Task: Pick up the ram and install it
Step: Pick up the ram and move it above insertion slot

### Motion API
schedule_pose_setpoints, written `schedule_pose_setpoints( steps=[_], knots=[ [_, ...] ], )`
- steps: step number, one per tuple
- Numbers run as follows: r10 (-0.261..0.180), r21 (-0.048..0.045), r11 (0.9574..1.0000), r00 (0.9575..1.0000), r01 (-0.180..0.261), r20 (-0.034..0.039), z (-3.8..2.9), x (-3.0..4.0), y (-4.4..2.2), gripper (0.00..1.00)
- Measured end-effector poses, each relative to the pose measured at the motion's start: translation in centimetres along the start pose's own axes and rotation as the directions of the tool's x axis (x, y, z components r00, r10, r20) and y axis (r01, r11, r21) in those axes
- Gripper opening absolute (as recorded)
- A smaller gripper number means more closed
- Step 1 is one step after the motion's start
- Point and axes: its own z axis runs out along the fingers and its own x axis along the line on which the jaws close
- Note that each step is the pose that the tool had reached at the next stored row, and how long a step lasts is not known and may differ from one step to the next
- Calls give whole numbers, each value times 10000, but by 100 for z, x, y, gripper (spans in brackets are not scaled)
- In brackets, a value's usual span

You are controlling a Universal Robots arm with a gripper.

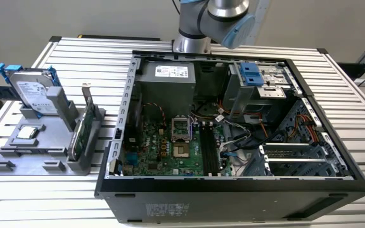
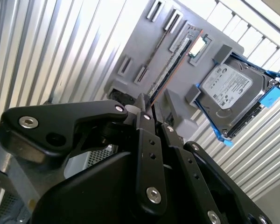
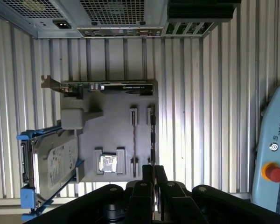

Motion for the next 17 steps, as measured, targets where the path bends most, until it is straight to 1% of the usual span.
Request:
schedule_pose_setpoints(
  steps=[2, 11, 17],
  knots=[
    [1, 0, 10000, 10000, -1, 0, -9, 0, 0, 0],
    [0, 0, 10000, 10000, 0, 14, -9, 1, 4, 0],
    [0, 9, 10000, 10000, 0, 15, -10, 3, 65, 0]
  ],
)
